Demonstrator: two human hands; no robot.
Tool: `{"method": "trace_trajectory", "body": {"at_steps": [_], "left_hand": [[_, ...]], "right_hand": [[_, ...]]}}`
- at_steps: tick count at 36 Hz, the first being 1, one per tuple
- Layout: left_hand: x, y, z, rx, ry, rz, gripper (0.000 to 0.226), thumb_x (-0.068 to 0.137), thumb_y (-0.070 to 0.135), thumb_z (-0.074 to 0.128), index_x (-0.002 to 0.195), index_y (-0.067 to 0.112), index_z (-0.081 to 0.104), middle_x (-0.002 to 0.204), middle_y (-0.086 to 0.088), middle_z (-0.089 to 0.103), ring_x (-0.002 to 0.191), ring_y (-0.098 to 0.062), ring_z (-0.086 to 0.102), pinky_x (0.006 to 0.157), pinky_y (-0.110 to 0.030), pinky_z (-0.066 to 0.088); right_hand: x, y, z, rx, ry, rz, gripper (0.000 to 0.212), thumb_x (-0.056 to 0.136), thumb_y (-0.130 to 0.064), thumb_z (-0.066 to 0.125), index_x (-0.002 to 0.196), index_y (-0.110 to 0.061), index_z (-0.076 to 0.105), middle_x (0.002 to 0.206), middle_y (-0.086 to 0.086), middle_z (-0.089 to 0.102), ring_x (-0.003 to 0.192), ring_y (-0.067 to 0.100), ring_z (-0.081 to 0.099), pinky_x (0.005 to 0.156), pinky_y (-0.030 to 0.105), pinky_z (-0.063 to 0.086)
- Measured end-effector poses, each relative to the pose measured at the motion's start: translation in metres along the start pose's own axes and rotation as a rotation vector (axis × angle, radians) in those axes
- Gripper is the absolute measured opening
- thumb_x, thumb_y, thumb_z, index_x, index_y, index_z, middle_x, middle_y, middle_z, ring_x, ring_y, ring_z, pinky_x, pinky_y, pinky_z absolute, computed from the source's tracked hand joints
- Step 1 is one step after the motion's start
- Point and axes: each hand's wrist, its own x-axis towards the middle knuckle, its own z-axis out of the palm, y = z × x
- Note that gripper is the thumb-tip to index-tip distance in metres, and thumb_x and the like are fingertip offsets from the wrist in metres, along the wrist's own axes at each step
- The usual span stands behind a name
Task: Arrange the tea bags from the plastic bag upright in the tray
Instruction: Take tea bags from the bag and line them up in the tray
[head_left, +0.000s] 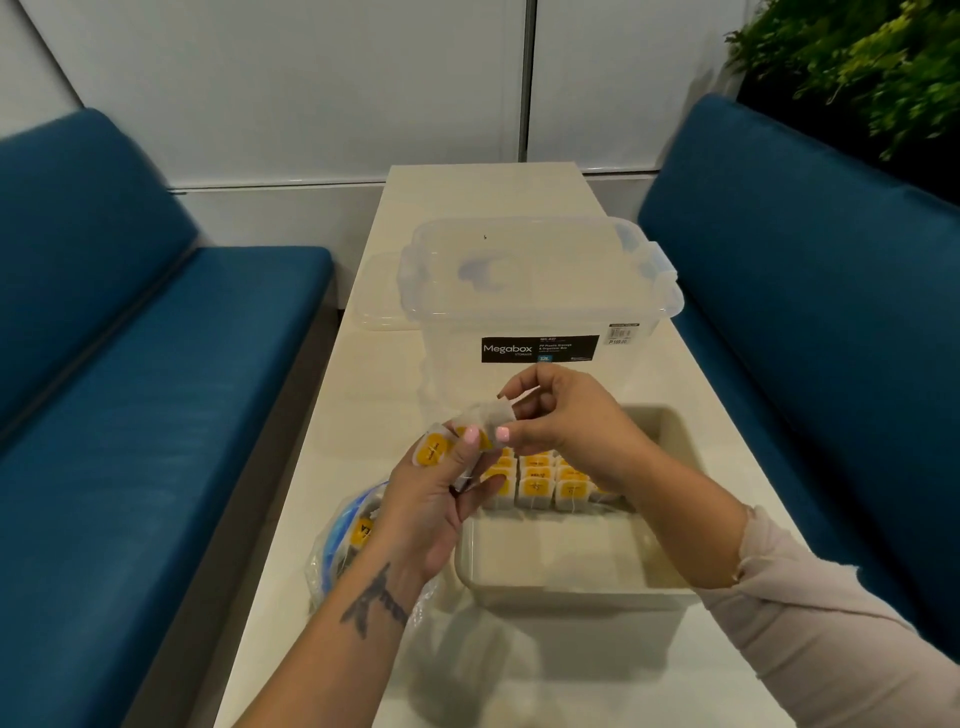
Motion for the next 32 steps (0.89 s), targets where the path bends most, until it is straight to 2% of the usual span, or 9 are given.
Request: {"method": "trace_trajectory", "body": {"at_steps": [4, 9, 12, 15, 21, 25, 30, 32], "left_hand": [[0.001, 0.003, -0.001, 0.032, 0.025, 0.050, 0.023, 0.069, 0.017, 0.070, 0.090, 0.012, 0.065, 0.089, -0.010, 0.073, 0.086, -0.022, 0.070, 0.078, -0.034, 0.059], [0.004, 0.010, -0.004, 0.097, 0.051, 0.106, 0.014, 0.076, 0.011, 0.069, 0.089, 0.012, 0.063, 0.081, -0.007, 0.073, 0.076, -0.018, 0.071, 0.065, -0.027, 0.058], [0.005, 0.014, -0.005, 0.103, 0.060, 0.115, 0.013, 0.080, 0.007, 0.066, 0.093, 0.010, 0.062, 0.079, -0.006, 0.073, 0.072, -0.018, 0.071, 0.061, -0.027, 0.058], [0.006, 0.013, -0.007, 0.095, 0.046, 0.083, 0.015, 0.078, 0.009, 0.067, 0.092, 0.011, 0.061, 0.078, -0.006, 0.072, 0.071, -0.016, 0.071, 0.064, -0.027, 0.060], [0.006, 0.007, -0.008, 0.044, 0.030, 0.012, 0.014, 0.076, 0.010, 0.067, 0.089, 0.011, 0.061, 0.078, -0.008, 0.071, 0.067, -0.014, 0.070, 0.060, -0.025, 0.058], [0.005, 0.007, -0.009, 0.053, 0.032, 0.006, 0.010, 0.080, 0.009, 0.065, 0.090, 0.011, 0.061, 0.075, -0.004, 0.072, 0.066, -0.012, 0.069, 0.058, -0.023, 0.058], [0.005, 0.011, -0.010, 0.071, 0.042, 0.007, 0.010, 0.079, 0.010, 0.067, 0.087, 0.013, 0.061, 0.072, -0.003, 0.071, 0.064, -0.010, 0.068, 0.057, -0.021, 0.057], [0.004, 0.012, -0.009, 0.091, 0.030, 0.015, 0.008, 0.081, 0.009, 0.066, 0.087, 0.013, 0.062, 0.074, -0.004, 0.072, 0.065, -0.012, 0.069, 0.057, -0.021, 0.057]], "right_hand": [[-0.004, 0.004, 0.006, -0.012, 0.019, -0.011, 0.034, 0.069, 0.004, 0.079, 0.089, -0.014, 0.059, 0.066, 0.001, 0.060, 0.058, 0.014, 0.059, 0.069, 0.039, 0.056], [-0.006, 0.001, 0.005, -0.061, 0.013, -0.051, 0.024, 0.076, -0.011, 0.078, 0.093, -0.020, 0.064, 0.073, 0.002, 0.063, 0.062, 0.013, 0.063, 0.068, 0.035, 0.056], [-0.007, -0.005, 0.001, -0.136, -0.012, -0.078, 0.016, 0.086, -0.015, 0.068, 0.098, -0.026, 0.066, 0.078, 0.003, 0.066, 0.062, 0.007, 0.064, 0.064, 0.024, 0.056], [-0.007, -0.011, -0.001, -0.233, -0.031, -0.091, 0.015, 0.088, -0.014, 0.066, 0.095, -0.028, 0.069, 0.085, 0.006, 0.068, 0.064, 0.005, 0.064, 0.060, 0.016, 0.052], [-0.003, -0.016, -0.003, -0.434, 0.014, -0.123, 0.018, 0.084, -0.012, 0.068, 0.076, -0.029, 0.069, 0.072, -0.006, 0.066, 0.065, 0.010, 0.066, 0.061, 0.018, 0.052], [-0.002, -0.016, -0.004, -0.438, 0.027, -0.110, 0.019, 0.085, -0.012, 0.067, 0.074, -0.027, 0.066, 0.067, -0.009, 0.066, 0.061, 0.005, 0.066, 0.055, 0.013, 0.048], [-0.003, -0.013, -0.003, -0.431, 0.018, -0.107, 0.019, 0.088, -0.010, 0.062, 0.076, -0.023, 0.061, 0.072, -0.010, 0.064, 0.065, 0.009, 0.067, 0.061, 0.022, 0.052], [-0.005, -0.013, -0.001, -0.445, 0.006, -0.130, 0.016, 0.088, -0.012, 0.064, 0.080, -0.025, 0.060, 0.073, -0.015, 0.063, 0.063, 0.004, 0.063, 0.062, 0.020, 0.050]]}}
